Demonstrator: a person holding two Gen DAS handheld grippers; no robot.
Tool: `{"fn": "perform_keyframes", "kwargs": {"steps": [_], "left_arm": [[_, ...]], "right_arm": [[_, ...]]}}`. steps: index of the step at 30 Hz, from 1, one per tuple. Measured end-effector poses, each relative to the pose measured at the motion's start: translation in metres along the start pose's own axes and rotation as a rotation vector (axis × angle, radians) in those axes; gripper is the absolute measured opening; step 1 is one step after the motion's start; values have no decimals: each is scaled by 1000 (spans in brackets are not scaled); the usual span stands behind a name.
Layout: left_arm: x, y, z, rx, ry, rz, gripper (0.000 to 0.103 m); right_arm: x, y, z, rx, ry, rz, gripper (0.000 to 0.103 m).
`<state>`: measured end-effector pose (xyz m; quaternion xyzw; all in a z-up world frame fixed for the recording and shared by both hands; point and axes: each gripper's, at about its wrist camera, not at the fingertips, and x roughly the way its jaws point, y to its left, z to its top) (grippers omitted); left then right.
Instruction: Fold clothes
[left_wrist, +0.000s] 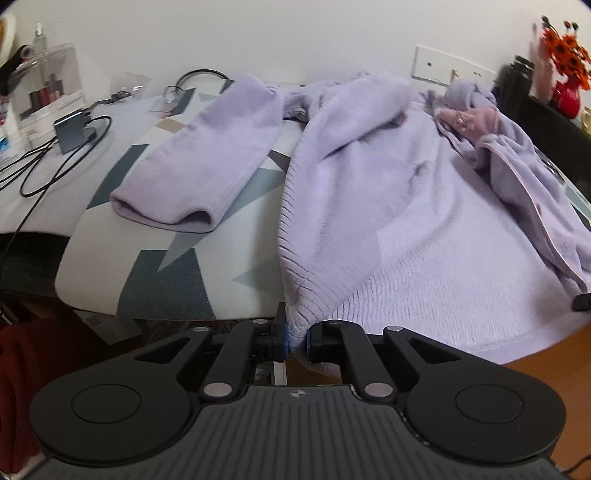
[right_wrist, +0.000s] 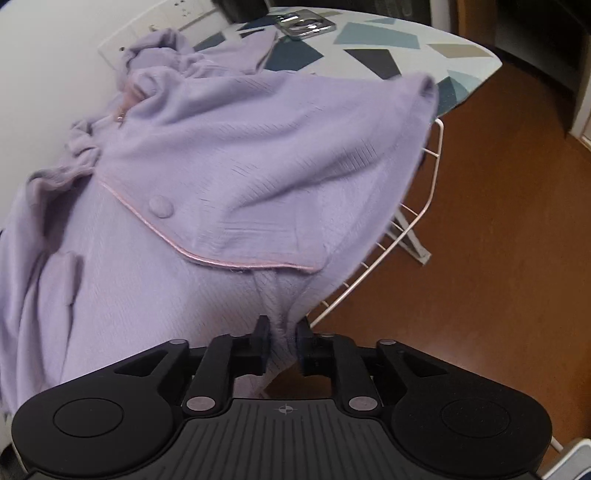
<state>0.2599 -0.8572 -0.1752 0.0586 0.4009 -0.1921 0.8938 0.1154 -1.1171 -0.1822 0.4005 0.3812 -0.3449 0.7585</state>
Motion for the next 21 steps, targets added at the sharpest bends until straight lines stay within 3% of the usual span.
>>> {"fn": "perform_keyframes", "kwargs": {"steps": [5, 10, 14, 21], "left_arm": [[2, 3, 4, 0, -8, 18, 9], [5, 3, 0, 48, 1, 15, 9], [9, 7, 1, 20, 16, 1, 9], [13, 7, -1, 36, 22, -7, 9]], "right_arm": [[-31, 26, 12, -95, -112, 100, 23], [-16, 78, 34, -167, -112, 233, 31], [13, 135, 38, -254, -143, 289, 34], [65, 208, 38, -380, -153, 244, 34]]}}
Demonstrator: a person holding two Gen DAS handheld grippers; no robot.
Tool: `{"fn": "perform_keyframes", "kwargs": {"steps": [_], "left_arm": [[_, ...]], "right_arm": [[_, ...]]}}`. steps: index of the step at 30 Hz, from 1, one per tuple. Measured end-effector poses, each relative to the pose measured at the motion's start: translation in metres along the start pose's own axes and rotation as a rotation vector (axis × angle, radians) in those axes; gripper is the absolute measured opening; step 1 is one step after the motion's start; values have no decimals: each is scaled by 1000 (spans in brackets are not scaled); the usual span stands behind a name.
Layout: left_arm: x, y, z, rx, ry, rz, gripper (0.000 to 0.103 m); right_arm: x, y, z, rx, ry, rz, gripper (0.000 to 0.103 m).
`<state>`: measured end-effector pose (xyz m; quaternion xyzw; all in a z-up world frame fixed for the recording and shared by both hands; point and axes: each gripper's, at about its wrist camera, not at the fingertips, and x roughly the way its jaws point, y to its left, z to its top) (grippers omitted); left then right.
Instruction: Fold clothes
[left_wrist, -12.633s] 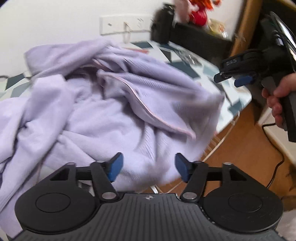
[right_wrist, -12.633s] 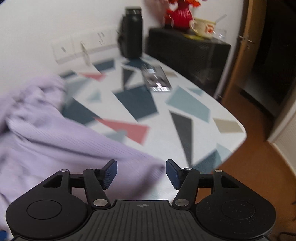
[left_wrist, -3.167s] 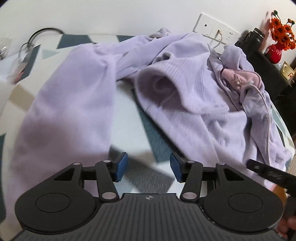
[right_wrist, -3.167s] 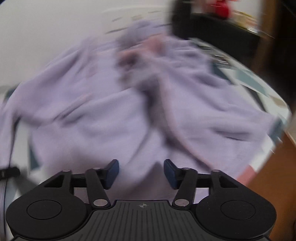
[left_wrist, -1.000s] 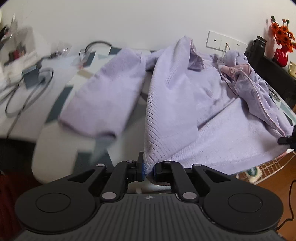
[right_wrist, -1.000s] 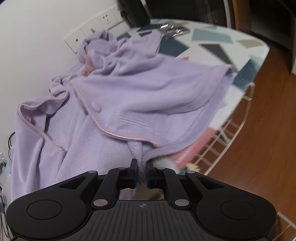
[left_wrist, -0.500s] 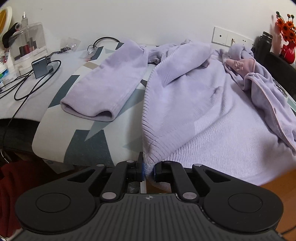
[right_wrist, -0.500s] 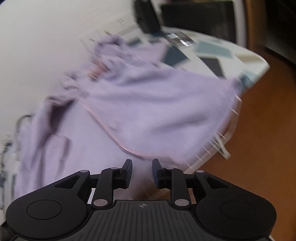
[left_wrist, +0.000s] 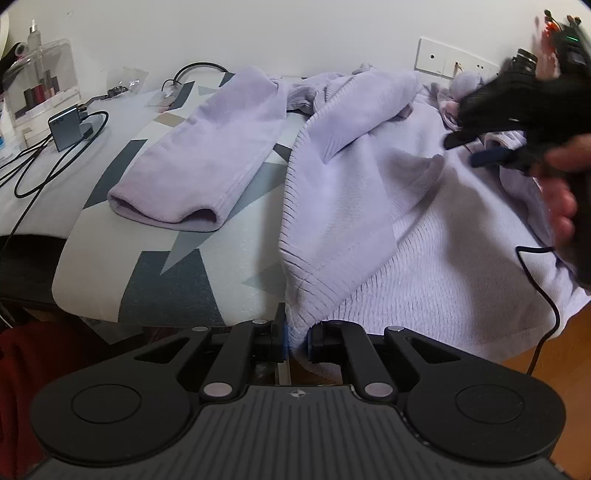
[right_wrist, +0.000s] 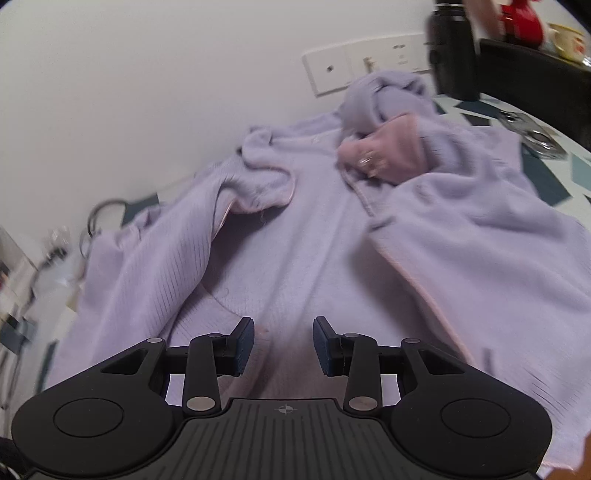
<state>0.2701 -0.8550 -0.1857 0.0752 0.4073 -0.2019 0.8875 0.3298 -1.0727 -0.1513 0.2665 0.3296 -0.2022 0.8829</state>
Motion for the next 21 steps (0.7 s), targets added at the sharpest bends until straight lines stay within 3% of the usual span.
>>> {"fn": "perform_keyframes", "kwargs": {"steps": [5, 7, 10, 13, 18, 21], "left_arm": [[0, -1, 1, 19, -2, -1, 9], [0, -1, 1, 20, 2, -2, 10], [0, -1, 3, 24, 7, 0, 10], [1, -3, 4, 32, 9, 7, 10], [1, -4, 4, 49, 11, 18, 10], [0, -8, 2, 79, 11, 27, 10]], "right_arm": [[28, 16, -8, -50, 71, -47, 33], [27, 18, -12, -35, 64, -33, 15], [16, 20, -14, -38, 25, -9, 9], [-9, 12, -13, -1, -30, 9, 9], [-76, -34, -20, 131, -109, -56, 8], [-118, -73, -45, 232, -74, -107, 8]]}}
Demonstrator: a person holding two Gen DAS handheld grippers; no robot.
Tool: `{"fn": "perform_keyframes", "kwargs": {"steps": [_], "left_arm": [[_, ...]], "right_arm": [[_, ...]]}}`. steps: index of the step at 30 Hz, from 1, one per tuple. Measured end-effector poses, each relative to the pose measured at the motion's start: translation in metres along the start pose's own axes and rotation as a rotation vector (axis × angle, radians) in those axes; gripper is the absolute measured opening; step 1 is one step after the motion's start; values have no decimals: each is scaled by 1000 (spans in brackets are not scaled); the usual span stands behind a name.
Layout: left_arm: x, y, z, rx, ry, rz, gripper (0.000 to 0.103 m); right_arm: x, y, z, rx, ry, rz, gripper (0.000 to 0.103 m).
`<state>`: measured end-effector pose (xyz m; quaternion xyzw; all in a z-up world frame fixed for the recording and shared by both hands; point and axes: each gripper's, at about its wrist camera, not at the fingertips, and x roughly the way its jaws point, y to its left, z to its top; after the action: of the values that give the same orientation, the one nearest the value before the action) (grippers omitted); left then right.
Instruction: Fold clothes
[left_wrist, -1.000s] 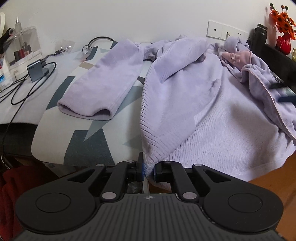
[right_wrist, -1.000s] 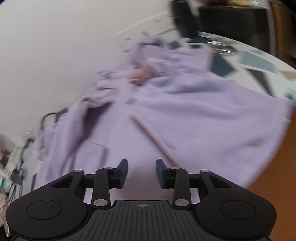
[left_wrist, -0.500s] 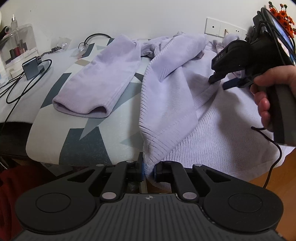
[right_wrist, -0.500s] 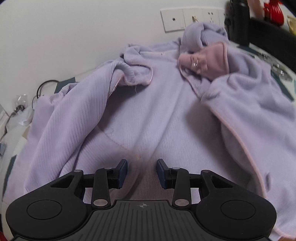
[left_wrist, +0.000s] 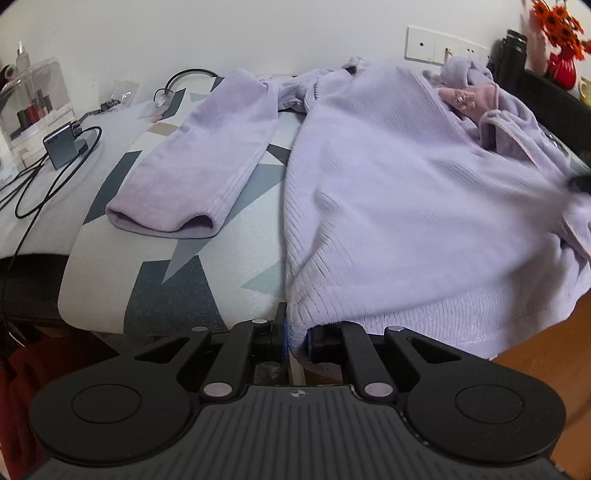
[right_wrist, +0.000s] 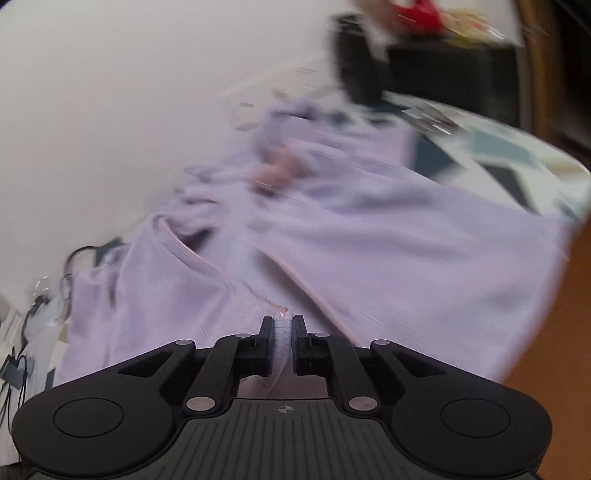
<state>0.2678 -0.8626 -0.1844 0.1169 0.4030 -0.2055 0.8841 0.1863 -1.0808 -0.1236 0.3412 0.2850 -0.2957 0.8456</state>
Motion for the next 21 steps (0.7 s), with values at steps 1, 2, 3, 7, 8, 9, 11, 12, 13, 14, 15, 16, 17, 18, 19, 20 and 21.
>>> {"fn": "perform_keyframes", "kwargs": {"steps": [1, 2, 3, 7, 8, 9, 11, 12, 13, 14, 15, 16, 17, 18, 19, 20, 21], "left_arm": [[0, -1, -1, 14, 0, 2, 10], [-1, -3, -1, 29, 0, 5, 9], [-1, -5, -2, 45, -1, 8, 10], [-11, -11, -6, 92, -39, 28, 9], [-19, -12, -9, 92, -62, 31, 9], [-27, -13, -11, 93, -86, 34, 8], [-43, -14, -16, 94, -133, 41, 8], [-50, -15, -19, 95, -150, 39, 8], [-52, -18, -22, 96, -142, 24, 8], [-47, -22, -24, 102, -115, 13, 8], [-42, -25, -25, 107, -87, 2, 8], [-37, -29, -27, 112, -60, -9, 8], [-32, -32, -28, 117, -33, -20, 8], [-28, -35, -29, 123, -8, -28, 8], [-25, -36, -28, 127, 10, -29, 8], [-22, -36, -27, 132, 29, -30, 9], [-19, -37, -26, 137, 47, -31, 10]], "right_arm": [[-9, -15, -8, 27, 27, -19, 8], [-18, -30, -15, 53, 53, -37, 8], [-22, -41, -24, 67, 78, -48, 8], [-24, -68, -48, 104, 177, -58, 8], [-23, -70, -50, 120, 192, -39, 8], [-26, -71, -49, 131, 180, -22, 8], [-34, -70, -47, 118, 121, 5, 8], [-38, -70, -45, 106, 86, 14, 8], [-41, -69, -42, 93, 50, 22, 8], [-44, -69, -42, 60, 22, 0, 8], [-40, -71, -41, 63, 34, -34, 8], [-35, -74, -41, 66, 46, -69, 8], [-30, -77, -41, 69, 59, -104, 8], [-21, -82, -44, 87, 99, -130, 8], [-13, -85, -47, 88, 132, -143, 8], [-6, -86, -49, 82, 157, -147, 8], [1, -87, -50, 75, 181, -151, 8]]}}
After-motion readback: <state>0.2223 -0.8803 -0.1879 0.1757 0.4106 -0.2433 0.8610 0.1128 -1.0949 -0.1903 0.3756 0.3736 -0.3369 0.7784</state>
